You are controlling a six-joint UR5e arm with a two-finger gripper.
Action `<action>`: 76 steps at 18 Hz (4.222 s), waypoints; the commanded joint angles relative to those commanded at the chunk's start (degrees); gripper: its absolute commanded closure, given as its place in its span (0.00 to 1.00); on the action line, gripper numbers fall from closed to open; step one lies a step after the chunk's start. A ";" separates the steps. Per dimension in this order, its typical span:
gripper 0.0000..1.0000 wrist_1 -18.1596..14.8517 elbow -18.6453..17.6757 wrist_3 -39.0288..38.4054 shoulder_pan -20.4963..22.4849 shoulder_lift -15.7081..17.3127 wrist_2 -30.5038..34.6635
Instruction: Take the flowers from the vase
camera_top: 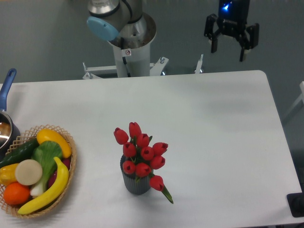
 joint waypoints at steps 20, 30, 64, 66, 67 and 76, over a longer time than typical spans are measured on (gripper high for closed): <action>0.00 -0.09 -1.49 -13.55 -1.58 -0.79 -8.26; 0.00 3.07 -4.13 -14.87 -4.83 -2.81 -16.34; 0.00 21.62 -0.80 -20.93 -19.77 -22.14 -33.75; 0.00 21.80 -0.27 -20.93 -20.39 -22.94 -33.75; 0.00 21.88 0.00 -20.93 -20.48 -23.46 -33.75; 0.00 21.89 2.28 -20.93 -22.59 -26.63 -33.75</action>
